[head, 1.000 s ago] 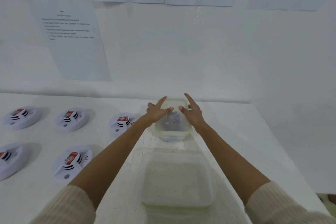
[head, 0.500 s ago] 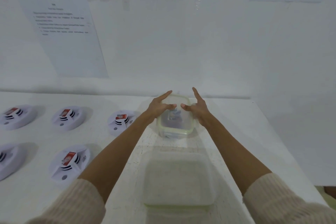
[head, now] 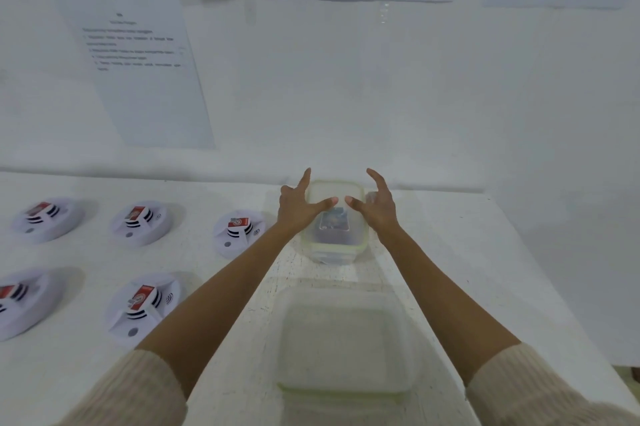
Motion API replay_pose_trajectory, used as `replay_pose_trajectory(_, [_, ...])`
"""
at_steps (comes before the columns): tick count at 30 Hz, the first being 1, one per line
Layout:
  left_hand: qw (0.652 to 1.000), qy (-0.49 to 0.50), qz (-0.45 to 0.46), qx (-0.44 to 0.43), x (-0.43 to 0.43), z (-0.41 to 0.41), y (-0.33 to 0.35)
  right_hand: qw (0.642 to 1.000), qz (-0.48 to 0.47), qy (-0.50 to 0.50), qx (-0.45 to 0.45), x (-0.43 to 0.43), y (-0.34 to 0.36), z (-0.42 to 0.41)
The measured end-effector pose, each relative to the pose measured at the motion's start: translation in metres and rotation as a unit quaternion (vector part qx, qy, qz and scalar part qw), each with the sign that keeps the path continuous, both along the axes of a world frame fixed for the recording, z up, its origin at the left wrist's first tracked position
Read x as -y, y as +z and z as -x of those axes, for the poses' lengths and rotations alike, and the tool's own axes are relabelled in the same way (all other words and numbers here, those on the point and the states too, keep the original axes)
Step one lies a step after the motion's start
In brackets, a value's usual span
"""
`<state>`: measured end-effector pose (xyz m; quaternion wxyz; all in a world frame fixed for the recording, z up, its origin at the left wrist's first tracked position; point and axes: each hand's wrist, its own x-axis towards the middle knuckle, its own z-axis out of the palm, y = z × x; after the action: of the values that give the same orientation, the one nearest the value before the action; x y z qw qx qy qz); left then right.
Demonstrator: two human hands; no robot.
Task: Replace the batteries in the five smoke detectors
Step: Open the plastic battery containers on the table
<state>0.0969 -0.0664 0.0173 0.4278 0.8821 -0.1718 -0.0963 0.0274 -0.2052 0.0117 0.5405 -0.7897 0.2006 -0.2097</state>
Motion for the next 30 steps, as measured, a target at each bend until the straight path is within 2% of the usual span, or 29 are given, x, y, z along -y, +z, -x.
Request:
replay_pose_trajectory(6, [0.993, 0.019, 0.094, 0.064, 0.003, 0.007, 0.01, 0.997, -0.05, -0.01, 0.053, 0.002, 0.011, 0.007])
replay_pose_trajectory(8, [0.988, 0.017, 0.146, 0.044, 0.003, 0.008, 0.016, 0.987, -0.142, 0.015, 0.079, 0.005, 0.018, 0.008])
replay_pose_trajectory(10, [0.975, 0.025, 0.222, -0.001, 0.004, 0.013, 0.021, 0.948, -0.287, 0.061, 0.125, 0.008, 0.027, 0.011])
replay_pose_trajectory(12, [0.959, 0.052, 0.274, -0.041, 0.004, 0.016, 0.02, 0.911, -0.37, 0.087, 0.162, 0.013, 0.039, 0.015])
replay_pose_trajectory(13, [0.96, 0.064, 0.268, -0.049, 0.005, 0.016, 0.018, 0.907, -0.375, 0.084, 0.172, 0.017, 0.044, 0.016])
replay_pose_trajectory(15, [0.975, 0.064, 0.201, -0.066, 0.005, 0.015, 0.009, 0.911, -0.359, 0.054, 0.196, 0.026, 0.055, 0.019])
replay_pose_trajectory(19, [0.991, 0.007, 0.085, -0.105, 0.008, 0.023, -0.004, 0.927, -0.273, -0.014, 0.257, 0.053, 0.074, 0.033])
replay_pose_trajectory(22, [0.987, 0.031, 0.118, -0.109, 0.007, 0.017, -0.009, 0.959, -0.116, -0.048, 0.253, 0.067, 0.079, 0.041])
replay_pose_trajectory(24, [0.973, 0.067, 0.169, -0.143, 0.005, 0.006, -0.011, 0.976, 0.057, -0.051, 0.205, 0.066, 0.071, 0.045])
replay_pose_trajectory(26, [0.967, 0.081, 0.189, -0.15, 0.002, 0.0, -0.01, 0.973, 0.195, -0.016, 0.121, 0.053, 0.052, 0.049])
replay_pose_trajectory(30, [0.966, 0.088, 0.218, -0.11, -0.004, -0.002, 0.001, 0.952, 0.297, 0.075, 0.001, 0.022, 0.005, 0.053])
